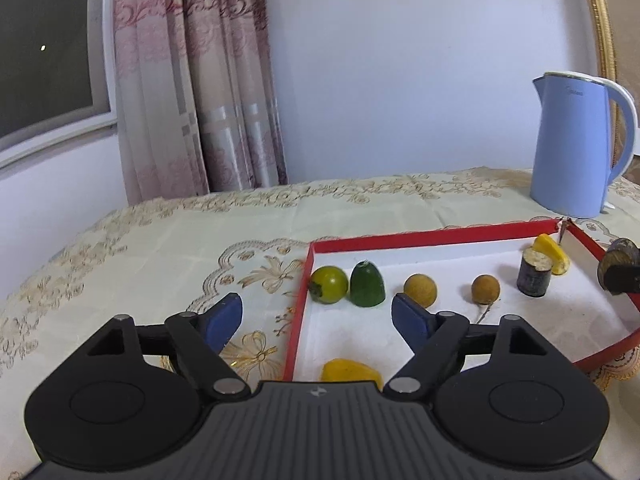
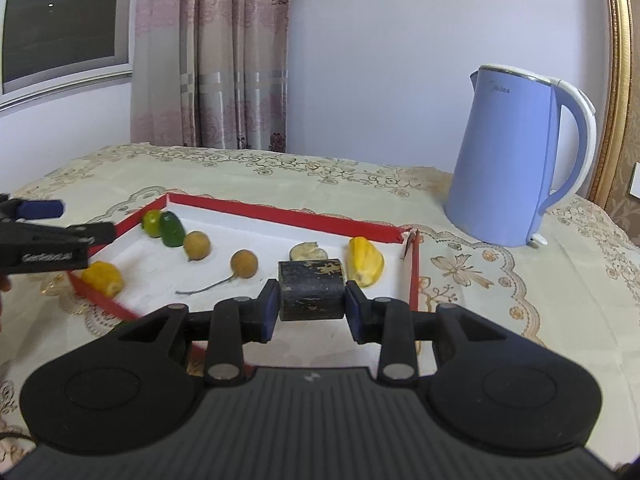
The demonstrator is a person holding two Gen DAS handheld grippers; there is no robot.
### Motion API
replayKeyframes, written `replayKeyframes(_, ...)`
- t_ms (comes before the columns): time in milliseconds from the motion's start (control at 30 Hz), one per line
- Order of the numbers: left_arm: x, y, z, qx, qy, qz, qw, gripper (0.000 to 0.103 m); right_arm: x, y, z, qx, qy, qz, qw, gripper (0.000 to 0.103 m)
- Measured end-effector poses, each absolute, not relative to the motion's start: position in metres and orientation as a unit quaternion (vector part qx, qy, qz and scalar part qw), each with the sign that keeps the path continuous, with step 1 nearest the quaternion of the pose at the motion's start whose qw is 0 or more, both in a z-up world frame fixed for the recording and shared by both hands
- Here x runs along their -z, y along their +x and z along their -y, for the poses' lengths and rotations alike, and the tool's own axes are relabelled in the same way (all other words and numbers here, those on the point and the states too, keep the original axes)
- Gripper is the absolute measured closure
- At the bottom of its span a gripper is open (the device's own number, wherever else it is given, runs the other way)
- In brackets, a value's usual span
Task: Organize fruits
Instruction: 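Lower the sugarcane stump into the tray and open the right gripper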
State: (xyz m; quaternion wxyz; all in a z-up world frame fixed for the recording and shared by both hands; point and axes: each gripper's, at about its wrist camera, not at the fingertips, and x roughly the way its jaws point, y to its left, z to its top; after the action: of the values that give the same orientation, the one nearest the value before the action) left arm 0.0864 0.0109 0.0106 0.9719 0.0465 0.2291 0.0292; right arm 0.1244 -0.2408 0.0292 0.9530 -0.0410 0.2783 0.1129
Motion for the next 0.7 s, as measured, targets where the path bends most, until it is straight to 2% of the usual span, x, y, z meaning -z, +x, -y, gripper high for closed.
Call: replayKeyframes(700,-0.008,0.087,-0.015,-0.035,0.041,-0.238,0.970,0.021,-0.004,0.161,0.245,-0.061,-0.047,-0.295,0.952,0.071)
